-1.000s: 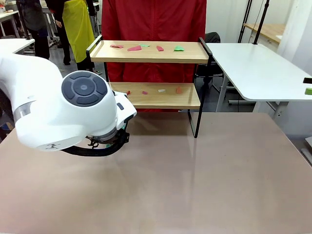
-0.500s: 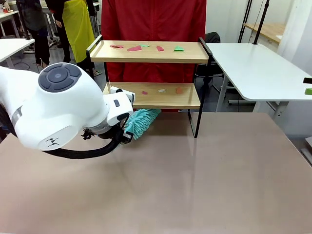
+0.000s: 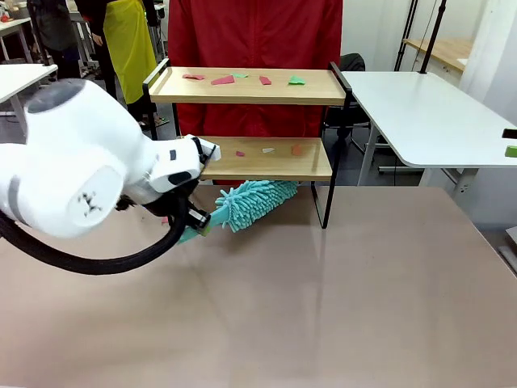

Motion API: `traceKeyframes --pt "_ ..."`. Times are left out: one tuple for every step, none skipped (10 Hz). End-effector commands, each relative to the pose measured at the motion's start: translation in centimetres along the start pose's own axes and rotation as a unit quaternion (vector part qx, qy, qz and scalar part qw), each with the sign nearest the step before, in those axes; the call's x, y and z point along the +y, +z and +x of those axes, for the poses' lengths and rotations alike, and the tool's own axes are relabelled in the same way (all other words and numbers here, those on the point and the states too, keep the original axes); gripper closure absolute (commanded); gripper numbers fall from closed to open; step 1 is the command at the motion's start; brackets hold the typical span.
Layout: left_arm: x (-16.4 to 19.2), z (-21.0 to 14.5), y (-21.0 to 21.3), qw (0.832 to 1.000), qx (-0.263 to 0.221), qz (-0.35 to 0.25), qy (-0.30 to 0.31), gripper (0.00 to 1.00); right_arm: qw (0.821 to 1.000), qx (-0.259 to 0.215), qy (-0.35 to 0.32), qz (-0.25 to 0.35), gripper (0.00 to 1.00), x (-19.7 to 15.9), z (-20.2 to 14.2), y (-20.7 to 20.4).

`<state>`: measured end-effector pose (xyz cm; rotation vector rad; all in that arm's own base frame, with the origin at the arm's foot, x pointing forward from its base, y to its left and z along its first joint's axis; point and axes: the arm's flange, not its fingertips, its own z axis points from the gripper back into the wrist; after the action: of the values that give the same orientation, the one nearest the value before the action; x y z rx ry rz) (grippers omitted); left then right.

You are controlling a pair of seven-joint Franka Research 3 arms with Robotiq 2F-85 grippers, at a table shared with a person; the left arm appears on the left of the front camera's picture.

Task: Clean the shelf.
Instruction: Clean the specific section of the Shelf indicated by the human with the Duster.

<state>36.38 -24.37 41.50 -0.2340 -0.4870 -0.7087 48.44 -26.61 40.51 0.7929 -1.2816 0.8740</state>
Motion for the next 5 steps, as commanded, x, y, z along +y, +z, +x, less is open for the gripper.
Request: traceKeyframes --pt "3.1 -6.2 1.9 0.997 0.022 -0.053 -0.049 0.87 1.000 0.000 0.004 0.000 0.00 0.1 0.4 -0.1" --pt "4.1 -6.4 2.0 0.994 0.026 -0.080 -0.067 0.87 1.000 0.000 0.004 0.000 0.00 0.1 0.4 -0.1" --pt "5.2 -6.6 2.5 0.990 0.028 -0.108 -0.086 0.87 1.000 0.000 0.004 0.000 0.00 0.1 0.4 -0.1" --pt "5.9 -6.8 3.1 0.989 0.028 -0.118 -0.087 0.87 1.000 0.000 0.004 0.000 0.00 0.1 0.4 -0.1" --pt "6.8 -7.1 4.0 0.986 0.037 -0.132 -0.098 0.87 1.000 0.000 0.004 0.000 0.00 0.1 0.4 -0.1"
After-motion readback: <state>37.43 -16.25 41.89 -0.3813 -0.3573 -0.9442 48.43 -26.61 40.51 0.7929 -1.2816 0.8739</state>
